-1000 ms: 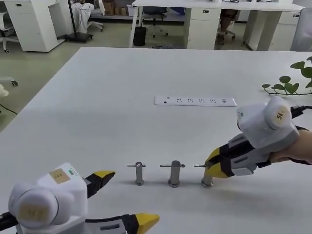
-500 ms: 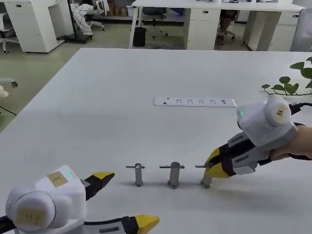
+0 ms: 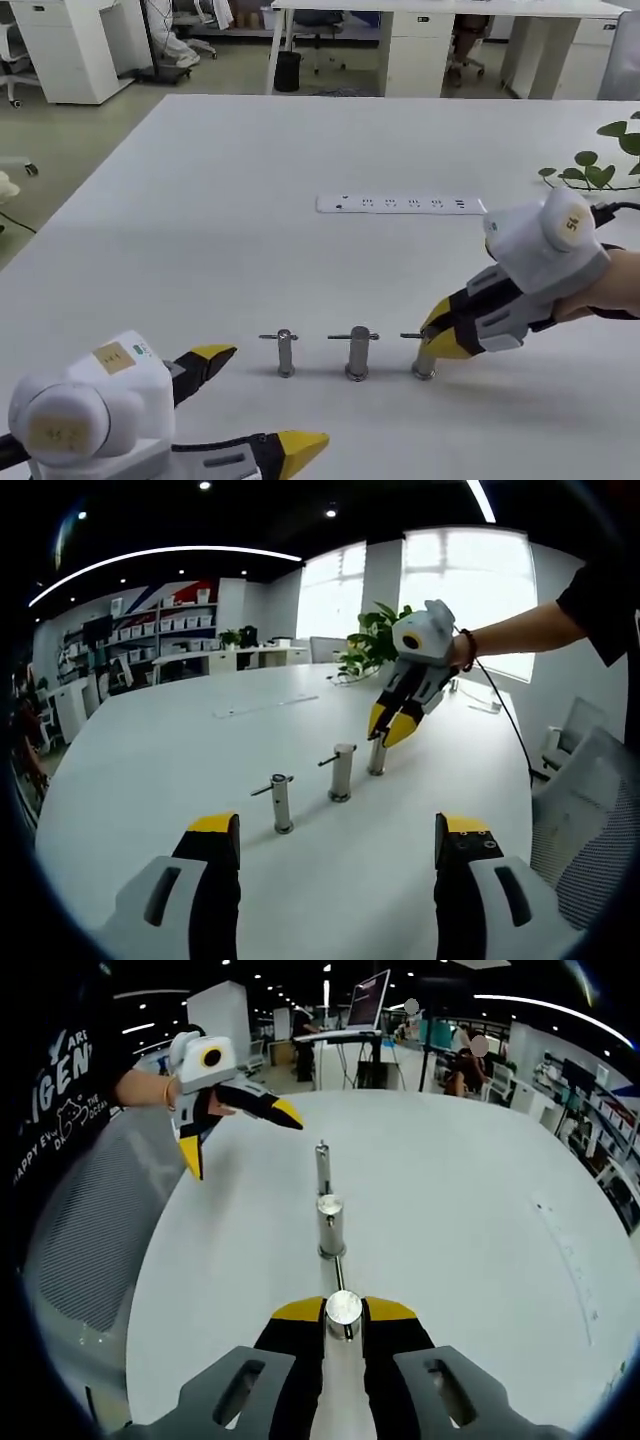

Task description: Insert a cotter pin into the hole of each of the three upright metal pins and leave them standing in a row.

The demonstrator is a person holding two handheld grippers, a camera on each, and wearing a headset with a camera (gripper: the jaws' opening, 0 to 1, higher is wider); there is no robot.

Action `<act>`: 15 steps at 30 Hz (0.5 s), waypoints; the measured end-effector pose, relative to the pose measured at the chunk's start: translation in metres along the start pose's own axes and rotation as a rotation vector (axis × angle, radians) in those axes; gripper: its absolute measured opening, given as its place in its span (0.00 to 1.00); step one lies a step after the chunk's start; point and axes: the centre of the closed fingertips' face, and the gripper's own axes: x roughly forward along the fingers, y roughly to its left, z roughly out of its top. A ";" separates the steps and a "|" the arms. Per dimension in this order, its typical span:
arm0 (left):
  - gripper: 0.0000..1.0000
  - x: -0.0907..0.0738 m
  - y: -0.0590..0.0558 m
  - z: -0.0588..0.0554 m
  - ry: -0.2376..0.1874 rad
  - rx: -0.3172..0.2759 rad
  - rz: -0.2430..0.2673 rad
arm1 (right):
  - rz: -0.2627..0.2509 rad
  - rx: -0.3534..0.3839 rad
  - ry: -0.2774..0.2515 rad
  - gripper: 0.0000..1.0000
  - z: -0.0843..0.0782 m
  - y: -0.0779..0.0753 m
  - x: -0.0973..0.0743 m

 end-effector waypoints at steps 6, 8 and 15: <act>0.79 0.000 0.000 -0.001 0.005 0.002 -0.002 | 0.005 -0.010 0.006 0.09 -0.001 0.001 0.001; 0.80 0.000 0.001 -0.001 0.006 0.004 0.000 | 0.005 -0.021 0.027 0.10 -0.006 0.002 0.003; 0.80 0.000 0.003 -0.002 0.012 0.003 0.006 | -0.017 -0.007 0.022 0.16 -0.006 0.002 0.001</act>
